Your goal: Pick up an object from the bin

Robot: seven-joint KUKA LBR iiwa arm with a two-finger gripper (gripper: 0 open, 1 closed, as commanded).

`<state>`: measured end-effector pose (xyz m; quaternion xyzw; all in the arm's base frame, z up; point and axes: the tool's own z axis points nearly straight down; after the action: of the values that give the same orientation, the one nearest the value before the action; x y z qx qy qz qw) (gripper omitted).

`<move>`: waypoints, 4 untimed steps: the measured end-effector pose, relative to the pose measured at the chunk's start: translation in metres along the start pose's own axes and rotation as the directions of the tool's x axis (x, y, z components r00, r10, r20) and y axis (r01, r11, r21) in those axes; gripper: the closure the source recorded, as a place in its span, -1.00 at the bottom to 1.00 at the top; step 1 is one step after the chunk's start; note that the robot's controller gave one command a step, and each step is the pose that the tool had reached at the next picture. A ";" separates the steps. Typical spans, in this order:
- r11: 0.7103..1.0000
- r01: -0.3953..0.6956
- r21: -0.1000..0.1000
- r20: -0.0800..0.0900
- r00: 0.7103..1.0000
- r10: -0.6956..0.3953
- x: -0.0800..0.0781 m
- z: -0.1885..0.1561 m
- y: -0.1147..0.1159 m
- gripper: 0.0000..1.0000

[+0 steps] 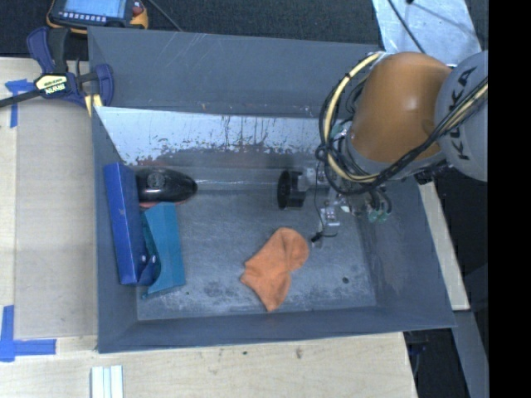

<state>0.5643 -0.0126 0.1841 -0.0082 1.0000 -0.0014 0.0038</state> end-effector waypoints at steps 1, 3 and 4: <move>0.999 0.048 -0.007 -0.007 0.999 -0.048 0.027 0.017 0.031 -1.00; 0.999 0.052 -0.003 -0.007 0.999 -0.052 0.029 0.100 0.027 -1.00; 0.997 0.073 -0.003 -0.006 0.997 -0.073 0.031 0.113 0.016 1.00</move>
Offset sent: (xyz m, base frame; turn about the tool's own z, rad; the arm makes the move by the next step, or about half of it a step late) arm 0.0012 0.0295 -0.0974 -0.1565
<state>0.5338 0.0028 0.0709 -0.0447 0.9990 -0.0001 0.0007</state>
